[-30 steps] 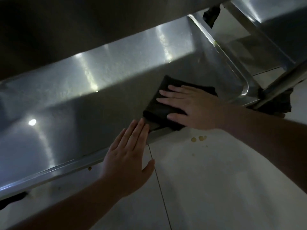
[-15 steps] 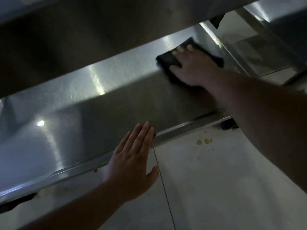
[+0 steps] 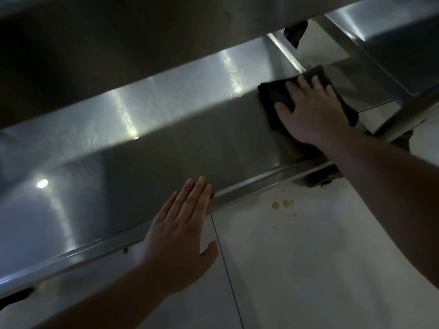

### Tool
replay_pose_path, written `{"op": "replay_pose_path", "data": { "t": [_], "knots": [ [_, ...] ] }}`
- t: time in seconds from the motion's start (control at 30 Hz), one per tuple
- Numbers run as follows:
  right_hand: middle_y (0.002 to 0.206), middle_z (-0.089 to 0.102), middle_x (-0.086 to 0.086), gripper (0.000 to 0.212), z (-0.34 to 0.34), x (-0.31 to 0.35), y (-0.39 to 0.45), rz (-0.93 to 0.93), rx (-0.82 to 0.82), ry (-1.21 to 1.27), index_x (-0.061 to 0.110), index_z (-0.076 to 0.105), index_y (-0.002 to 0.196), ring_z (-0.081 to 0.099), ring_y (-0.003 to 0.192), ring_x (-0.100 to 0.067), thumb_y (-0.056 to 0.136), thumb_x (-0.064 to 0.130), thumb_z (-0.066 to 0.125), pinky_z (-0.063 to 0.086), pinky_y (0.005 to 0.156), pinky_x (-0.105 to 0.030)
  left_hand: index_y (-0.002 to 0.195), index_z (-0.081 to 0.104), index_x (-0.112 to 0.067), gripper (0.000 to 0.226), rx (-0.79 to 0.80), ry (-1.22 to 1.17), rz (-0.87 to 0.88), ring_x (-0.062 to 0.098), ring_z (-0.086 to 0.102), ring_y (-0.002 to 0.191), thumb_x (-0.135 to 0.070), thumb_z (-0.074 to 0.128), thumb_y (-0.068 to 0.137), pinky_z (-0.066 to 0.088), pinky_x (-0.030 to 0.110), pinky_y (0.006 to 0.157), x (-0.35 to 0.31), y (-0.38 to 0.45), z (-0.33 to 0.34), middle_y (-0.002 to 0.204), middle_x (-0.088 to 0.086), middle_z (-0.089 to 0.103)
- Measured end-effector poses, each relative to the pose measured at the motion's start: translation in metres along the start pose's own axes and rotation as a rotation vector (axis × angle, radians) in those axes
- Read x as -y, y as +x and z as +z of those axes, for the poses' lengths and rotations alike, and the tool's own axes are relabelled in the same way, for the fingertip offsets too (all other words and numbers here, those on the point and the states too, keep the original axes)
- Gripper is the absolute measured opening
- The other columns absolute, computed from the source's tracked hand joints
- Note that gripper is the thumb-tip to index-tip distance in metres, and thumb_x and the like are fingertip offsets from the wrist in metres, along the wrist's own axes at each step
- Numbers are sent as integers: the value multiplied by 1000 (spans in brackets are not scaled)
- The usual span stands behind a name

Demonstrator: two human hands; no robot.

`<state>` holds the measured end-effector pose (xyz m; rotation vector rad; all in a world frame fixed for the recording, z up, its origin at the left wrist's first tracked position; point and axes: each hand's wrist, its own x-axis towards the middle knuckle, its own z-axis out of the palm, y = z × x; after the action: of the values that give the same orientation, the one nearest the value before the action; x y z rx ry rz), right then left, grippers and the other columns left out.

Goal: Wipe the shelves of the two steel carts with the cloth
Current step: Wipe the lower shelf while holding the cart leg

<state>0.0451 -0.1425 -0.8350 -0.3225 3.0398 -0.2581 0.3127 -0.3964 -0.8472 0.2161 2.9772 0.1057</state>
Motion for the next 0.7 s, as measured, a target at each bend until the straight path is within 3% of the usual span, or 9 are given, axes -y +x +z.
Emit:
{"op": "replay_pose_path", "data": {
  "t": [0.13, 0.5, 0.57, 0.7],
  "knots": [
    [174, 11, -6, 79, -4, 5, 39, 95, -6, 24, 25, 23, 164, 7, 160, -33, 98, 67, 22, 9, 128, -51, 169, 21, -14, 108, 0, -24, 7, 17, 6, 164, -58, 64, 80, 15, 40, 129, 0, 1, -1, 177, 2, 11],
    [167, 32, -11, 78, -30, 3, 125, 2, 117, 72, 23, 40, 158, 31, 151, -40, 95, 69, 45, 28, 121, -53, 169, 17, -13, 107, 43, 23, -9, 19, 2, 164, -55, 61, 81, 14, 42, 129, -3, 0, 0, 177, 4, 7],
    [164, 35, -15, 86, -33, 2, 124, -30, 113, 55, 21, 43, 156, 35, 147, -43, 88, 73, 43, 31, 121, -52, 169, 14, -14, 108, 54, 28, -15, 19, 1, 164, -56, 61, 81, 13, 42, 128, -3, 1, 0, 178, 3, 6],
    [171, 22, -7, 92, -26, -4, 75, 0, 110, 28, 21, 31, 161, 23, 154, -38, 88, 77, 26, 23, 124, -54, 169, 17, -12, 111, 39, 11, -10, 19, 4, 164, -54, 64, 77, 15, 42, 128, -2, 0, -1, 178, 4, 8]
  ]
}}
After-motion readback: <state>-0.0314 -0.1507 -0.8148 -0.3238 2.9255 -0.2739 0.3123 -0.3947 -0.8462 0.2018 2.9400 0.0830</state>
